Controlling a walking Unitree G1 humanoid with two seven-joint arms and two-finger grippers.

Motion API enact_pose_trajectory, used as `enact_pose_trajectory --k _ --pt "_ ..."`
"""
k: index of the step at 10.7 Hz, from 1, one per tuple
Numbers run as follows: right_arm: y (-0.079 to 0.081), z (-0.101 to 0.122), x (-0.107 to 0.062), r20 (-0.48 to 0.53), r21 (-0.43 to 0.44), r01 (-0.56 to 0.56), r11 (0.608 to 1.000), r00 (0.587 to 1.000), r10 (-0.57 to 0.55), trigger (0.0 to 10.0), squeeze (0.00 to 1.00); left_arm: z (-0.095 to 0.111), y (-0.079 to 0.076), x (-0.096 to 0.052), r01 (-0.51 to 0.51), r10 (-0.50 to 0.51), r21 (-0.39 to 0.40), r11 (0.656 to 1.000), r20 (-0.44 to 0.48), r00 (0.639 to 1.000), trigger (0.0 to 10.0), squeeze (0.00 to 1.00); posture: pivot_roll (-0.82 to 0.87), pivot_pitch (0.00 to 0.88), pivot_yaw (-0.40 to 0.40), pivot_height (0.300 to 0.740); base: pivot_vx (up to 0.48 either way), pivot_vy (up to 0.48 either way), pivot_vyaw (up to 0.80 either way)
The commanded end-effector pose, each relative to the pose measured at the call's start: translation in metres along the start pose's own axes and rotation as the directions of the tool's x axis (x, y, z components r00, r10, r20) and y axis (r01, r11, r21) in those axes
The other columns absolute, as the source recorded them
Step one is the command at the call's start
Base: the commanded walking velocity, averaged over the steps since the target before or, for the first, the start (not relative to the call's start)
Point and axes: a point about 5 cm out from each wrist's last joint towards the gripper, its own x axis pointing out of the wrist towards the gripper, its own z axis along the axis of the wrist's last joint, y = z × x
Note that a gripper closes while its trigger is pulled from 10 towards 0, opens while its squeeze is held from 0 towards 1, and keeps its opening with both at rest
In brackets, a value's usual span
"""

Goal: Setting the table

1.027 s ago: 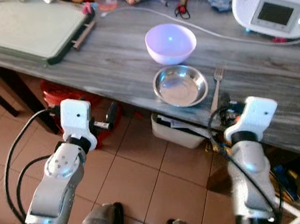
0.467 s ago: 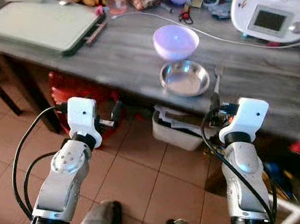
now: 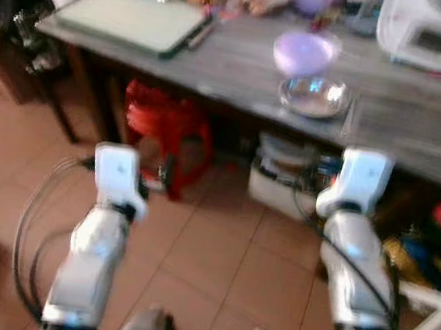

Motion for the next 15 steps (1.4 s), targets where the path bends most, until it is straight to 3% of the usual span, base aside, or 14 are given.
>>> enact_pose_trajectory --k 1,3,5,7,11,15 --pt "-0.004 -0.003 0.000 -0.019 -0.038 0.041 0.998 0.999 -0.042 10.0 0.00 -0.002 -0.001 -0.002 -0.003 0.003 -0.004 1.000 -0.008 1.000 10.0 0.00 -0.03 0.089 0.055 0.740 -0.259 0.000 0.00" --pt "-0.005 -0.005 0.002 0.003 -0.105 0.068 0.992 0.998 -0.068 10.0 0.00 -0.004 -0.001 -0.003 -0.005 0.005 0.008 1.000 -0.015 1.000 10.0 0.00 -0.03 0.086 0.053 0.740 0.000 0.000 0.00" --pt "-0.003 -0.008 -0.005 -0.032 0.022 0.006 1.000 0.999 -0.005 10.0 0.00 -0.005 0.000 -0.004 0.010 -0.010 0.006 1.000 -0.010 1.000 10.0 0.00 -0.03 0.085 0.050 0.740 0.000 0.000 0.00" --pt "0.007 -0.006 -0.007 -0.017 0.025 -0.057 0.998 0.998 0.058 10.0 0.00 -0.006 -0.002 -0.003 0.016 -0.016 -0.003 1.000 -0.013 1.000 10.0 0.00 -0.04 0.088 0.045 0.740 0.000 0.000 0.00" --pt "0.013 -0.003 -0.007 0.000 0.010 -0.121 0.993 0.993 0.122 10.0 0.00 -0.008 -0.001 -0.004 0.018 -0.018 -0.002 1.000 -0.023 1.000 10.0 0.00 -0.03 0.105 0.040 0.740 0.000 0.000 -0.60" --pt "0.017 0.000 -0.005 0.016 0.010 -0.146 0.989 0.989 0.146 10.0 0.00 -0.008 0.000 -0.004 0.015 -0.015 0.000 1.000 -0.023 1.000 10.0 0.00 -0.03 0.105 0.040 0.740 0.000 -0.250 -0.20"
